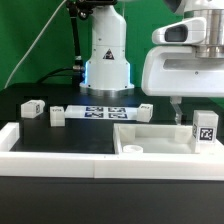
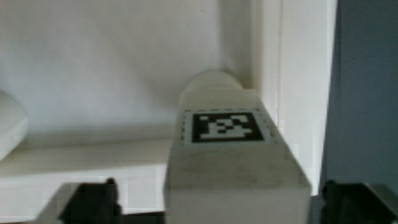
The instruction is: Assemble one leg
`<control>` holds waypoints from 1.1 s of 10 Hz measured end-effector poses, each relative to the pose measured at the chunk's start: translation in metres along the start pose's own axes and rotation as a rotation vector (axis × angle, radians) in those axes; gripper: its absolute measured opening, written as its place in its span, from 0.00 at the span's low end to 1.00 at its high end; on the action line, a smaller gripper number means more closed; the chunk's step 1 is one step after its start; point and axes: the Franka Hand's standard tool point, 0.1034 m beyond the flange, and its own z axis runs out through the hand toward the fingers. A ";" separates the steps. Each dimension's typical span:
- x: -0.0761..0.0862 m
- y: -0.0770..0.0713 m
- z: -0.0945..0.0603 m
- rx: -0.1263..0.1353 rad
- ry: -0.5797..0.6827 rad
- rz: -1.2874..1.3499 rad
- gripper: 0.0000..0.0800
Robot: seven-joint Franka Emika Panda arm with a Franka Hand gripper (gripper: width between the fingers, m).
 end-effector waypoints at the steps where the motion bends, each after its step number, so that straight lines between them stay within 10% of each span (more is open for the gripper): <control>1: 0.000 0.000 0.000 0.000 0.000 0.019 0.49; 11: -0.002 0.004 0.001 0.017 0.016 0.853 0.36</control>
Offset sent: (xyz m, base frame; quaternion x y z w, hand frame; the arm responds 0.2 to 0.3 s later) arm 0.0000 0.0000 0.0000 0.0000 0.0000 0.1938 0.9810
